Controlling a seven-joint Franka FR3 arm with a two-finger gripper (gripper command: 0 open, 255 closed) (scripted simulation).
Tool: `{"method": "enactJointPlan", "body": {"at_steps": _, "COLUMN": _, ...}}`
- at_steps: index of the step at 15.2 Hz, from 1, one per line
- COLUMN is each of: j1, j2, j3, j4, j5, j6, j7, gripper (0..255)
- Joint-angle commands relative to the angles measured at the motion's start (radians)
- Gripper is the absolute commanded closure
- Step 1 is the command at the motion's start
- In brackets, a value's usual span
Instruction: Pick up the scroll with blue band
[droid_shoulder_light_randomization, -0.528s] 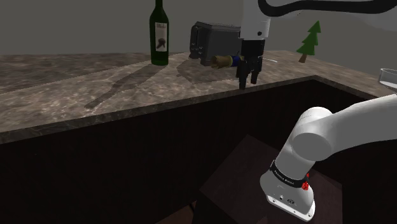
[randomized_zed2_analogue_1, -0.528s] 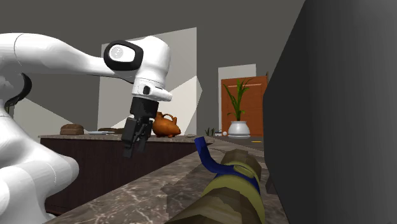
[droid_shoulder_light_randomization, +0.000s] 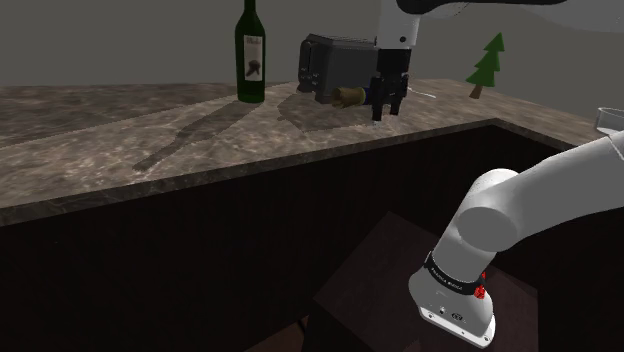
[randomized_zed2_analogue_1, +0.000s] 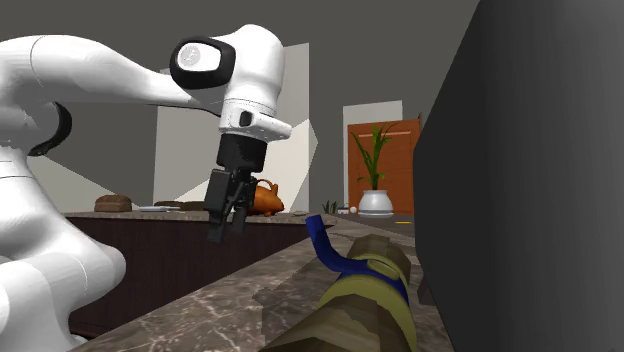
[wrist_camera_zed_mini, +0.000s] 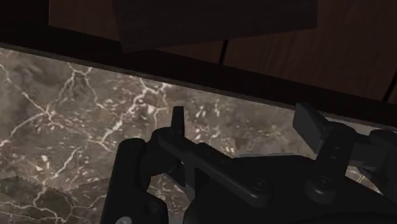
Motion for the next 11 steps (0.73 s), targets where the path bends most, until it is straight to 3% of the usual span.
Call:
{"method": "enactJointPlan", "body": {"at_steps": 1, "j1": -0.012, "j2": 0.051, "j3": -0.026, "j4": 0.062, "j5": -0.017, "j6": 0.001, "j7": -0.023, "gripper": 0}}
{"method": "enactJointPlan", "body": {"at_steps": 11, "j1": -0.062, "j2": 0.316, "j3": -0.163, "j4": 0.386, "j5": -0.051, "j6": 0.003, "j7": -0.157, "gripper": 0}}
